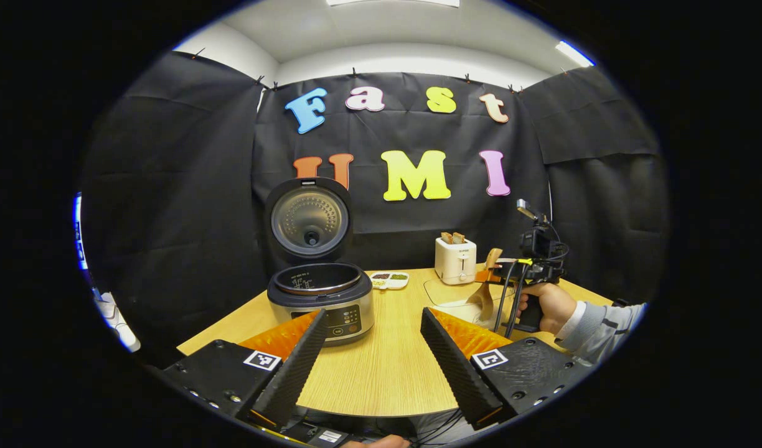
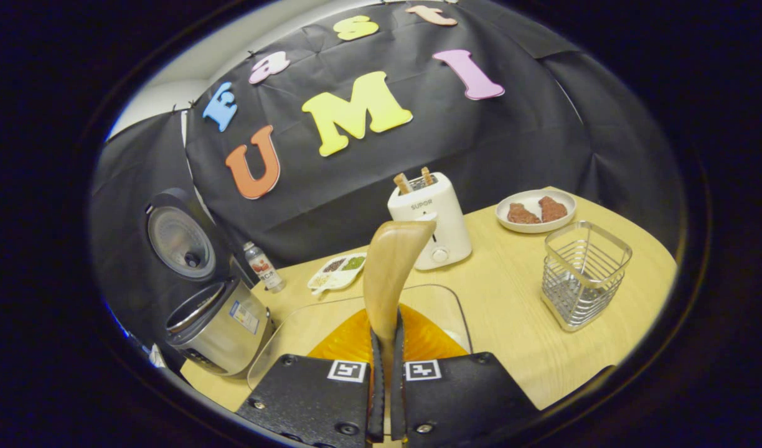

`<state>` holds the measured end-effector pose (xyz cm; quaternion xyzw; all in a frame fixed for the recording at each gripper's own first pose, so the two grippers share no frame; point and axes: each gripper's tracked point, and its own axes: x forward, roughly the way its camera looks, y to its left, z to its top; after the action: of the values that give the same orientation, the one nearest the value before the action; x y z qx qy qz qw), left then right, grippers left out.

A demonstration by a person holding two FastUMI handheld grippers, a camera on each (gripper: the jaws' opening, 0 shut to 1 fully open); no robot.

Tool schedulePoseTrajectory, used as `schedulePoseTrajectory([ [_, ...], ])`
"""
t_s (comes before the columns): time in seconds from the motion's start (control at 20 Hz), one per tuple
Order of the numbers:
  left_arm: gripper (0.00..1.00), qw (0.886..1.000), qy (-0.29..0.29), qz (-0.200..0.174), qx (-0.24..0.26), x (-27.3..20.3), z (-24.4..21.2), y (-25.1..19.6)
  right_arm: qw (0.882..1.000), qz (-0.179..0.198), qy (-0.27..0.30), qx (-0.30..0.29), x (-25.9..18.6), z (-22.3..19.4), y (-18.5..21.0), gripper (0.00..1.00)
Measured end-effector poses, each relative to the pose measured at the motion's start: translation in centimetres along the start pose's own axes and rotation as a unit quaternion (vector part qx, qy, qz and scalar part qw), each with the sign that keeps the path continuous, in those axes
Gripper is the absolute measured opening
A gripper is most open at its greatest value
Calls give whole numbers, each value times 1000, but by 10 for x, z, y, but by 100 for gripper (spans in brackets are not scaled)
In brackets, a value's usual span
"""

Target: Close the left gripper, press the button to open the rice cooker; take a wooden spoon from the chopstick holder with the right hand, scoop a spoonful of rice and pour it into the rice cooker, then put the wooden spoon back into the chopstick holder.

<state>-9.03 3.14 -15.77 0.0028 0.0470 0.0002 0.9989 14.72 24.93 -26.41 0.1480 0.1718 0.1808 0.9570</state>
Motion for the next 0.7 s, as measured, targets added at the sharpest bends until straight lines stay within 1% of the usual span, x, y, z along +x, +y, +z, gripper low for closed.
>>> schedulePoseTrajectory([
  [0.15,96,1000,-3,-1,8,0,2,-2,1000,3,-26,12,-8,21,-4,10],
  [0.4,96,1000,3,-12,-1,0,-1,-4,995,33,-46,85,-21,45,-4,10],
  [0.55,96,1000,6,-10,3,1,-4,-3,986,51,-50,152,-24,47,-5,9],
  [0.65,96,1000,8,-13,2,0,-5,-3,974,64,-49,210,-25,47,-7,9],
  [0.7,96,1000,8,-14,1,-1,-5,-3,967,72,-45,241,-26,46,-7,9],
])
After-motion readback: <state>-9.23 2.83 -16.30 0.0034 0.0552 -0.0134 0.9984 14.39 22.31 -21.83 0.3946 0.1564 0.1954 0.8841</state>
